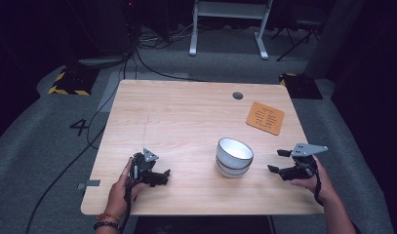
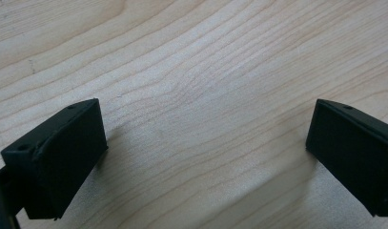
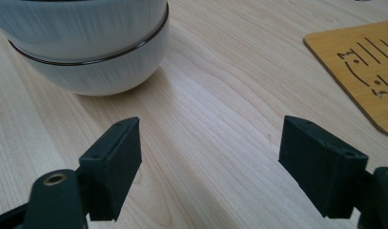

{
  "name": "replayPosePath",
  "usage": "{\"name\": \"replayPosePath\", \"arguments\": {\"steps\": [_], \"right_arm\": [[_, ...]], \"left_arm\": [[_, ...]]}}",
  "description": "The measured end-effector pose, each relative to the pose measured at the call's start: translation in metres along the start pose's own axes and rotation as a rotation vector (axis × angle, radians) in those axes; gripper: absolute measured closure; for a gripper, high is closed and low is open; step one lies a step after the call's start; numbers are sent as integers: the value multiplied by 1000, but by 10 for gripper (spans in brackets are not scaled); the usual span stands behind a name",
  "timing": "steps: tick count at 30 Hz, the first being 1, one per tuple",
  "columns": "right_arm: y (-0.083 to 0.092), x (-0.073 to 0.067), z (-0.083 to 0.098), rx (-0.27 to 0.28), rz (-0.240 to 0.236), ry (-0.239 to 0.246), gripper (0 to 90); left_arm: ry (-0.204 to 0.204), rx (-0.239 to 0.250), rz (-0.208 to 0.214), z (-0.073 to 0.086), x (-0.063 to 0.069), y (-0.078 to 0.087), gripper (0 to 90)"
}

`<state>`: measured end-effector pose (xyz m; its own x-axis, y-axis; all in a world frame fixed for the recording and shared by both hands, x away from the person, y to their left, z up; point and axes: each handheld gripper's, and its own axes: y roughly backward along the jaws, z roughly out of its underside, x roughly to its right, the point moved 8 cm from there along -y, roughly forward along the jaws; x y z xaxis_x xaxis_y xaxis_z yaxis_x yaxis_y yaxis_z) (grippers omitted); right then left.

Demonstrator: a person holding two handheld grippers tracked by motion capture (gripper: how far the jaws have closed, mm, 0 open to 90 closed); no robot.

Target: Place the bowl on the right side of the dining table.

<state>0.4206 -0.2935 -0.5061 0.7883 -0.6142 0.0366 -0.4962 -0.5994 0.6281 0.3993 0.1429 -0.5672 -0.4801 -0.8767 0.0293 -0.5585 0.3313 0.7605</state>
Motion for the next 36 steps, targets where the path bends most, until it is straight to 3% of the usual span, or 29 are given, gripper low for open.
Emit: {"name": "replayPosePath", "arguments": {"steps": [16, 26, 36], "right_arm": [[4, -23, -34, 26, -45, 99, 225], [7, -36, -49, 47, -95, 112, 226], [5, -47, -60, 45, -116, 161, 227]], "left_arm": [[0, 0, 0, 0, 0, 0, 0], [0, 0, 0, 0, 0, 0, 0], [0, 0, 0, 0, 0, 0, 0]]}}
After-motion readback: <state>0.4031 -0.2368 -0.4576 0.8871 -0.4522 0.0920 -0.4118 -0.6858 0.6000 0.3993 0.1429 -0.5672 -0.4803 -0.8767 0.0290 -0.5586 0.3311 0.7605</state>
